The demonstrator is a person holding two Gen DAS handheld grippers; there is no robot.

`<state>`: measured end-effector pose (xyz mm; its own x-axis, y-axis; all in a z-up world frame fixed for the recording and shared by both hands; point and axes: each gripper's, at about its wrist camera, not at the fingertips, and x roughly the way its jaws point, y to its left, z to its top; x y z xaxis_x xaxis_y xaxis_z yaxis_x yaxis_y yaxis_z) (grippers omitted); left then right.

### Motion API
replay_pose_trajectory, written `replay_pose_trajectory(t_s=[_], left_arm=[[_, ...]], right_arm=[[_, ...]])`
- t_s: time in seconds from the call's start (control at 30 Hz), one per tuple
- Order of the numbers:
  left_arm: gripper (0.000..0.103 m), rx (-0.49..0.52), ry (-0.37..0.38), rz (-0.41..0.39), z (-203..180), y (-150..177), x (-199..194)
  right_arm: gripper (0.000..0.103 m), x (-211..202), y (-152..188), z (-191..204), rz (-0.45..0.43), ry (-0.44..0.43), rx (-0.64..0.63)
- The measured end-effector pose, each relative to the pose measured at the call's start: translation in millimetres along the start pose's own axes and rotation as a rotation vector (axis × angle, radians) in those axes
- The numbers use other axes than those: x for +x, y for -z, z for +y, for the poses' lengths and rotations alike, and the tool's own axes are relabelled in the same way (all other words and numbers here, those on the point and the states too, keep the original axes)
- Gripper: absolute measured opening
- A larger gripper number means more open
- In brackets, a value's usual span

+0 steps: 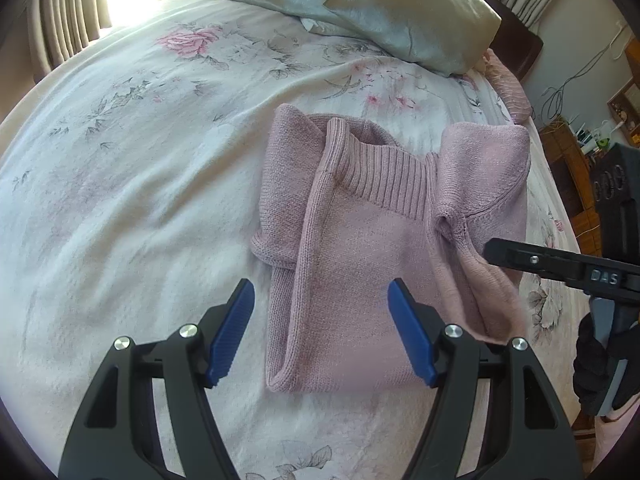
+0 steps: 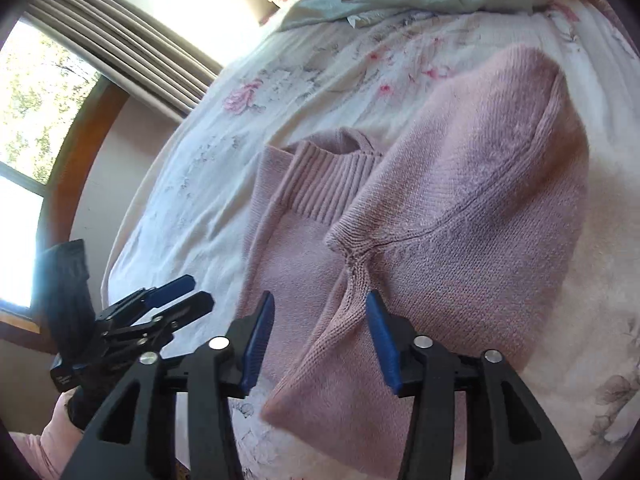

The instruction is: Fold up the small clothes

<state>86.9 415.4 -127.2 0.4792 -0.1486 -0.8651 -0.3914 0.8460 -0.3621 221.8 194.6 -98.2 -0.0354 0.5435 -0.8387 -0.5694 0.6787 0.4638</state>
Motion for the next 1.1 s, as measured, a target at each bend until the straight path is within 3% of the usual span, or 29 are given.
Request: replay_pose_trajectory(t_s=[0.07,0.2,0.33,0.47,0.53,0.63,0.73,0.8,0.9,1.1], left_arm=[[0.069,-0.017,0.021,0.003,-1,-4,1],[0.069,-0.055,0.063,0.008,-2,-12,3],[0.069,-0.053,0.084,0.022,-9,-19,5],[0.069,-0.049,0.107,0.065,-14,-25,11],[0.069,-0.05,0.111,0.08,-15,-28,13],[0.07,-0.059,0.138,0.103,-15,-31,16],[0.071,-0.079,0.181,0.133,-15,-32,25],[0.071,-0.099,0.214,0.158,-16,-32,33],[0.072,-0.151,0.293,0.208,-19,-31,50],[0.072,-0.251,0.48,0.272,-37,-37,90]], right_arm=[[0.066,-22,7,4,-0.038,0.048,-0.033],[0.067,-35,37,7,-0.021,0.095,-0.086],[0.067,-8,73,29,0.044,0.114,-0.183],[0.069,22,87,46,0.071,0.141,-0.235],[0.075,36,87,51,0.068,0.206,-0.274],[0.075,53,87,53,0.072,0.322,-0.329],[0.052,58,84,48,0.07,0.371,-0.35],[0.025,54,82,43,0.063,0.373,-0.333],[0.015,30,80,35,0.022,0.299,-0.282],[0.013,-27,78,15,-0.081,0.124,-0.163]])
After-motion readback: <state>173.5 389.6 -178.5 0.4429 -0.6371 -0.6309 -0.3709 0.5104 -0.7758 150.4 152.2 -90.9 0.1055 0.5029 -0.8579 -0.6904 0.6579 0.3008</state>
